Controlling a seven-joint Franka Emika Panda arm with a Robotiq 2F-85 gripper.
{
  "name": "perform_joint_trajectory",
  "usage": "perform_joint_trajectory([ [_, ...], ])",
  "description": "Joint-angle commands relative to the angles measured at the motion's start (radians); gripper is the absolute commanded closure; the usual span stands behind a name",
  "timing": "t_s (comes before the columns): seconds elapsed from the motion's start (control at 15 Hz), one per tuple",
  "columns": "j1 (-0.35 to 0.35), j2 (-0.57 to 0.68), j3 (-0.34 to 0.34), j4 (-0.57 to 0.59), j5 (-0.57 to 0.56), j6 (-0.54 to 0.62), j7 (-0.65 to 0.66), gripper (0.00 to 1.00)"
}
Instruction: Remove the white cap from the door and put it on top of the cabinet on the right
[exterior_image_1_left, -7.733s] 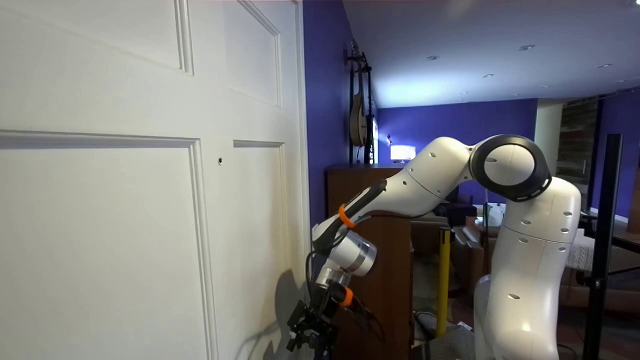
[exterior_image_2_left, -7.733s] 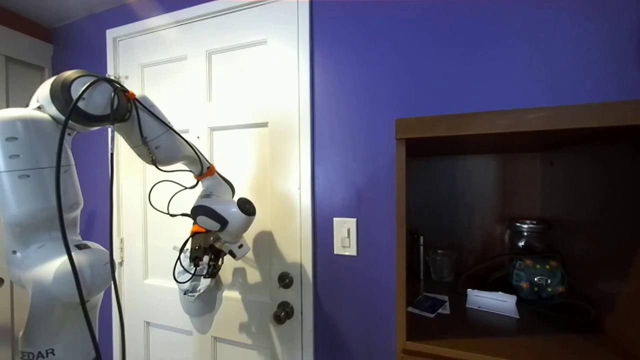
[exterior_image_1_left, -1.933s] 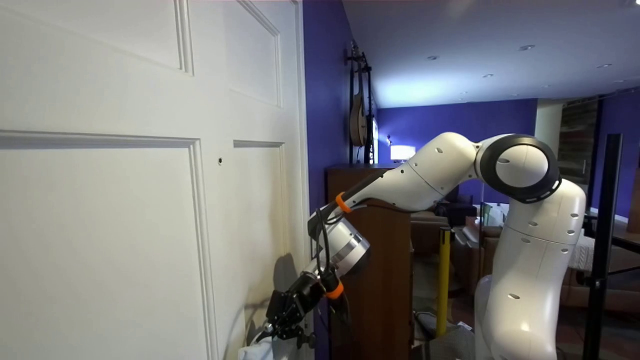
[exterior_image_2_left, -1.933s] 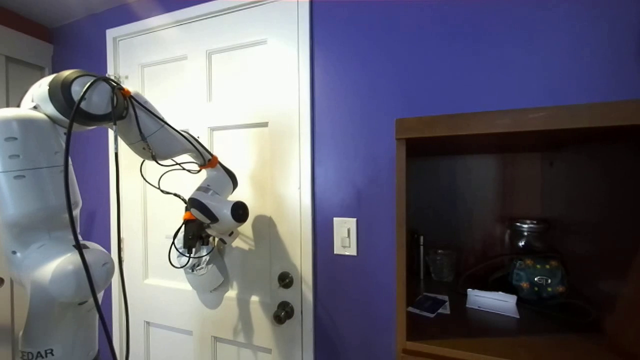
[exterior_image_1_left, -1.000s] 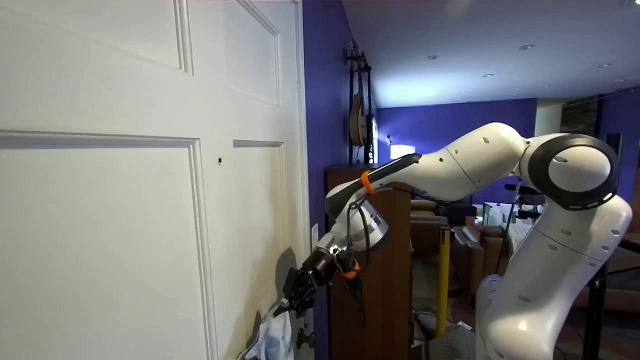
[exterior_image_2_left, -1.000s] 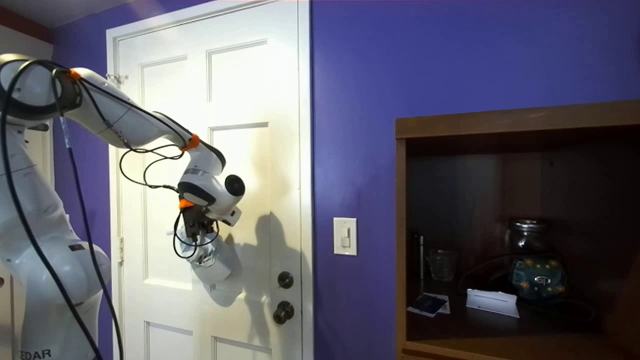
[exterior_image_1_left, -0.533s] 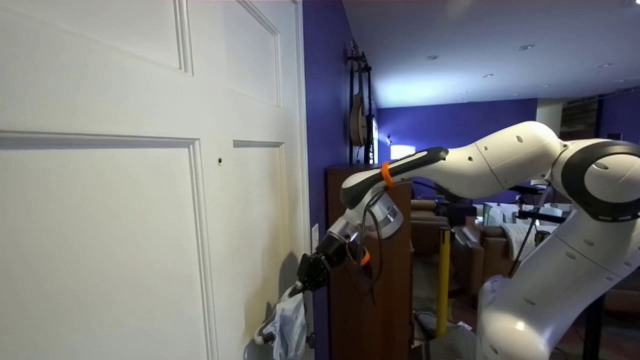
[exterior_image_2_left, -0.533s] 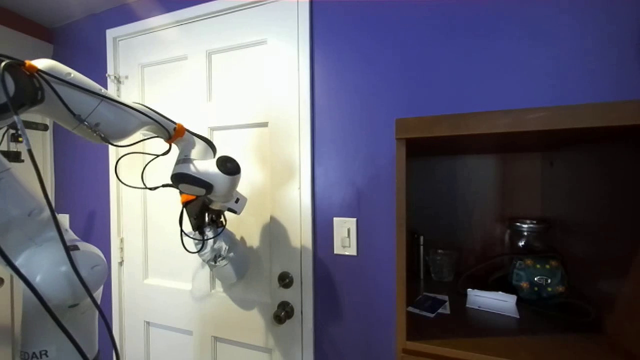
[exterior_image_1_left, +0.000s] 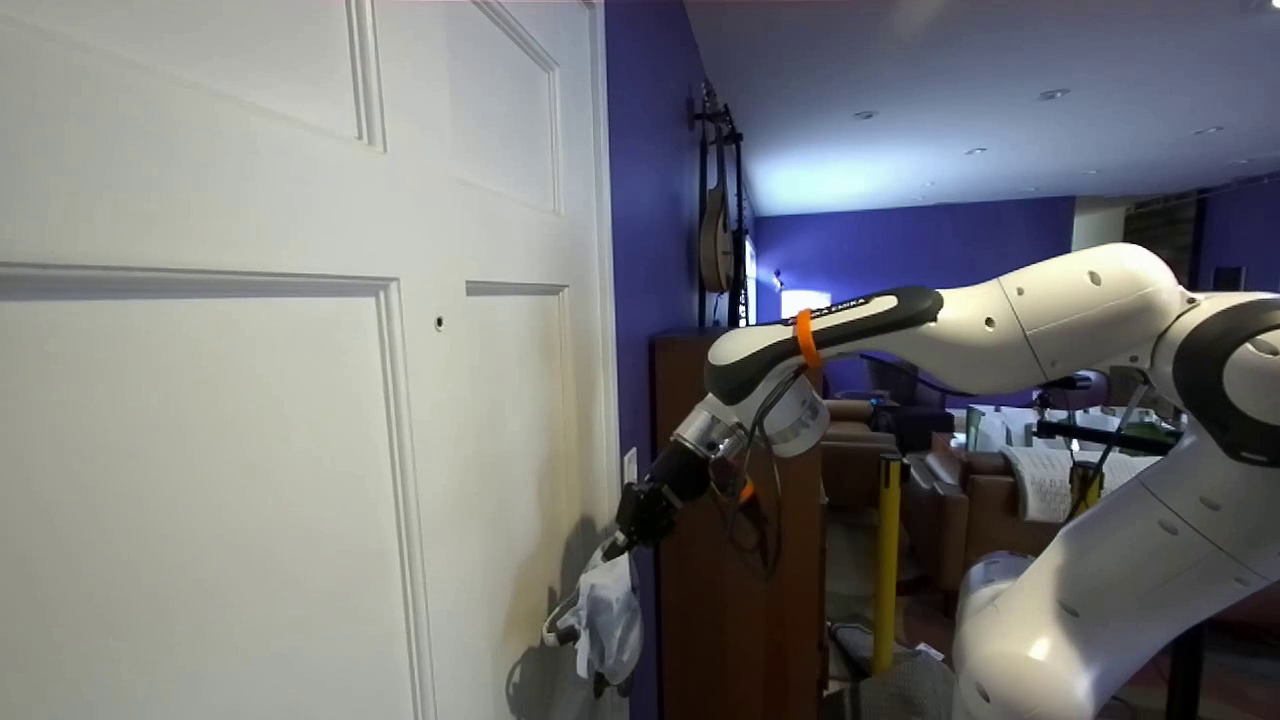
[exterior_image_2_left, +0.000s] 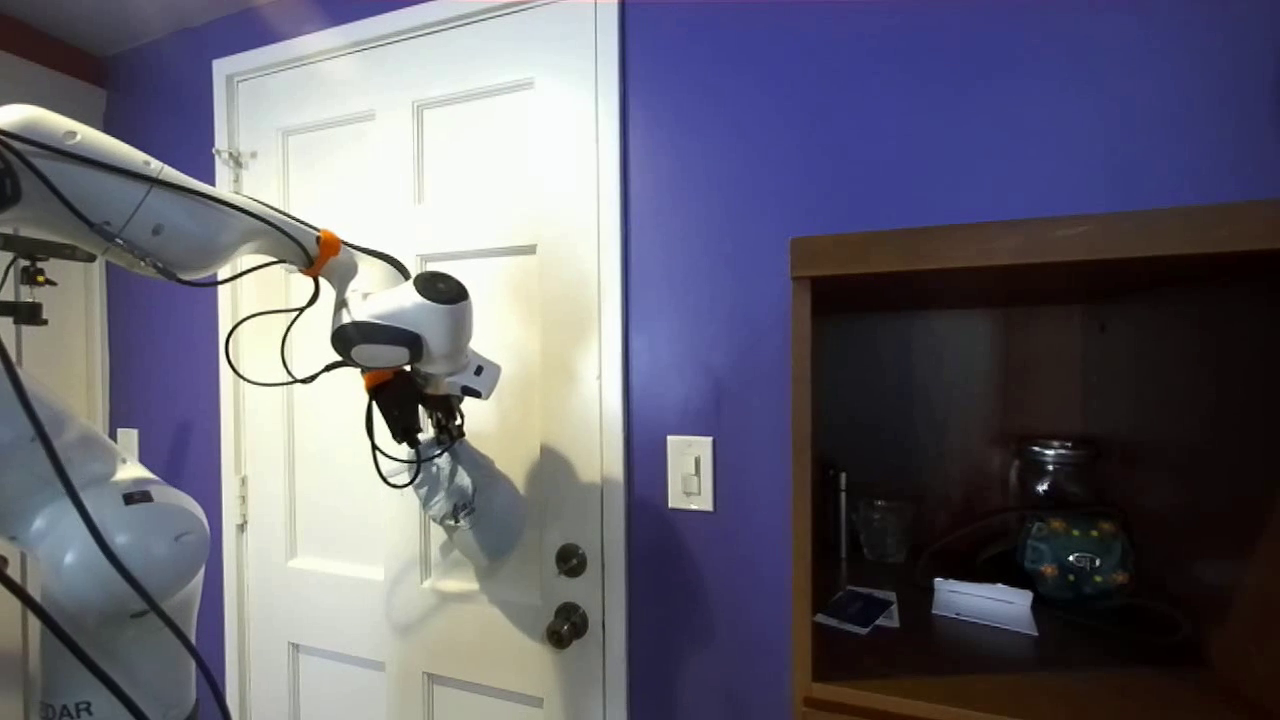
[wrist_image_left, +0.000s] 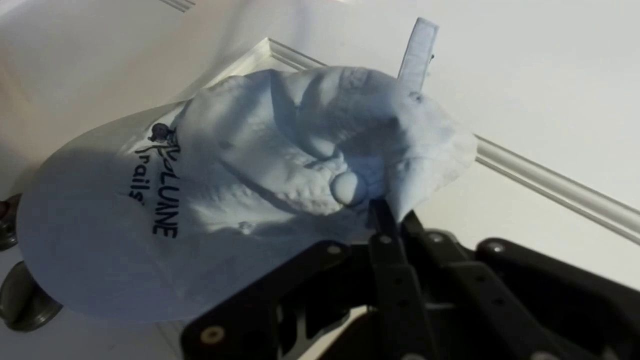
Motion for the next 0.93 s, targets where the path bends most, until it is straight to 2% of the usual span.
perform_joint_trajectory([
  [0.0, 0.040, 0.003, -0.032, -0.001, -0.021, 0.014, 0.014, 0.96],
  [0.27, 0.045, 0.012, -0.034, -0.001, -0.020, 0.013, 0.013, 0.96],
  [0.33, 0.046, 0.012, -0.034, -0.001, -0.020, 0.013, 0.013, 0.99],
  [0.47, 0.026, -0.005, -0.046, 0.014, -0.046, 0.024, 0.002, 0.99],
  [0.6, 0.010, -0.036, -0.088, 0.033, -0.070, 0.005, -0.001, 0.99],
  [0.87, -0.056, -0.089, -0.165, 0.092, -0.188, 0.005, 0.026, 0.99],
])
